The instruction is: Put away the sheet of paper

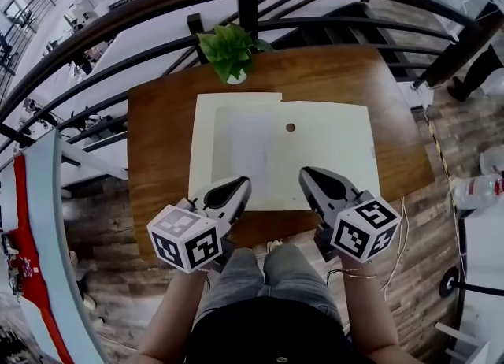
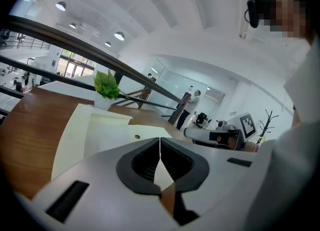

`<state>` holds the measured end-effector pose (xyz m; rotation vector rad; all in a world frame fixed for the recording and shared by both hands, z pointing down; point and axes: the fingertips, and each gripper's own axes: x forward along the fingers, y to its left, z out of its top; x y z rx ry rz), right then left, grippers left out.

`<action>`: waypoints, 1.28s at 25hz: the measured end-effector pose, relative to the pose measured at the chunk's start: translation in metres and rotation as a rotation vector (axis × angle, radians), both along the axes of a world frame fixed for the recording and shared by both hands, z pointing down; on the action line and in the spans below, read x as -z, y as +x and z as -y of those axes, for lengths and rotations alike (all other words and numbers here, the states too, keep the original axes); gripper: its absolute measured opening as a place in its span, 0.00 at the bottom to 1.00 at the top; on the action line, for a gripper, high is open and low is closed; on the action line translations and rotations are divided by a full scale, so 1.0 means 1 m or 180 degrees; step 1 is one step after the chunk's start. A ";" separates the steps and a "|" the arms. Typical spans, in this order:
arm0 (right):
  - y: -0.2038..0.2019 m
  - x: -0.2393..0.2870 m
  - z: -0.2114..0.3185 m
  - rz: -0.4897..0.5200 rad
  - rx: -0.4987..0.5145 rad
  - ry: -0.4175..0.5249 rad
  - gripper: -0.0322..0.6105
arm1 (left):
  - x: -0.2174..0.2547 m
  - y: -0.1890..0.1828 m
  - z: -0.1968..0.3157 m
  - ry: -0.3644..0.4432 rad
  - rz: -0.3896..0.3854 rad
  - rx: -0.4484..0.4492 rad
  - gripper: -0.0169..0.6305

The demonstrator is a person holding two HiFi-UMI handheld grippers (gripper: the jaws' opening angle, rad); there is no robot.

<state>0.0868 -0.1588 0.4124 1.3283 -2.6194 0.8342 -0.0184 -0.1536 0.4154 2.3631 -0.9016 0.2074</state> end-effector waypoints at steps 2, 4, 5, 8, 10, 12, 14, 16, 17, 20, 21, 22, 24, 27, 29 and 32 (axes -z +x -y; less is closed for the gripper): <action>0.004 0.005 -0.009 0.0003 -0.0049 0.0049 0.09 | 0.007 0.005 -0.006 0.0057 -0.0079 -0.0061 0.06; 0.009 0.009 -0.017 0.0008 -0.0133 0.0089 0.09 | 0.011 0.008 -0.012 0.0091 -0.0092 -0.0113 0.06; 0.010 0.011 -0.021 0.0011 -0.0178 0.0110 0.09 | 0.012 0.008 -0.015 0.0105 -0.0087 -0.0135 0.06; 0.013 0.020 -0.031 0.0027 -0.0269 0.0193 0.09 | 0.016 0.009 -0.022 0.0123 -0.0083 -0.0164 0.06; 0.011 0.027 -0.039 0.0034 -0.0280 0.0244 0.09 | 0.018 0.010 -0.026 0.0130 -0.0071 -0.0173 0.06; 0.010 0.031 -0.045 0.0032 -0.0262 0.0273 0.09 | 0.019 0.011 -0.030 0.0152 -0.0015 -0.0190 0.05; 0.009 0.034 -0.049 0.0031 -0.0252 0.0296 0.09 | 0.019 0.012 -0.033 0.0188 0.0062 -0.0209 0.06; 0.006 0.037 -0.053 0.0029 -0.0250 0.0326 0.09 | 0.020 0.013 -0.036 0.0217 0.0087 -0.0233 0.06; 0.005 0.038 -0.055 0.0026 -0.0244 0.0345 0.09 | 0.021 0.013 -0.037 0.0222 0.0077 -0.0246 0.06; -0.001 0.041 -0.062 -0.0008 -0.0210 0.0402 0.09 | 0.023 0.015 -0.041 0.0224 0.0031 -0.0273 0.06; -0.002 0.041 -0.064 -0.0025 -0.0200 0.0414 0.09 | 0.024 0.015 -0.042 0.0224 0.0024 -0.0283 0.06; -0.003 0.041 -0.066 -0.0038 -0.0192 0.0420 0.09 | 0.025 0.015 -0.043 0.0224 0.0022 -0.0296 0.06; -0.006 0.041 -0.067 -0.0046 -0.0170 0.0424 0.09 | 0.026 0.014 -0.045 0.0230 0.0038 -0.0312 0.06; -0.013 0.040 -0.066 -0.0058 -0.0117 0.0437 0.09 | 0.026 0.011 -0.045 0.0239 0.0058 -0.0313 0.06; -0.016 0.042 -0.064 -0.0056 -0.0102 0.0450 0.09 | 0.025 0.009 -0.046 0.0225 0.0065 -0.0313 0.06; -0.022 0.045 -0.063 -0.0049 -0.0087 0.0473 0.09 | 0.022 0.005 -0.047 0.0188 0.0086 -0.0321 0.06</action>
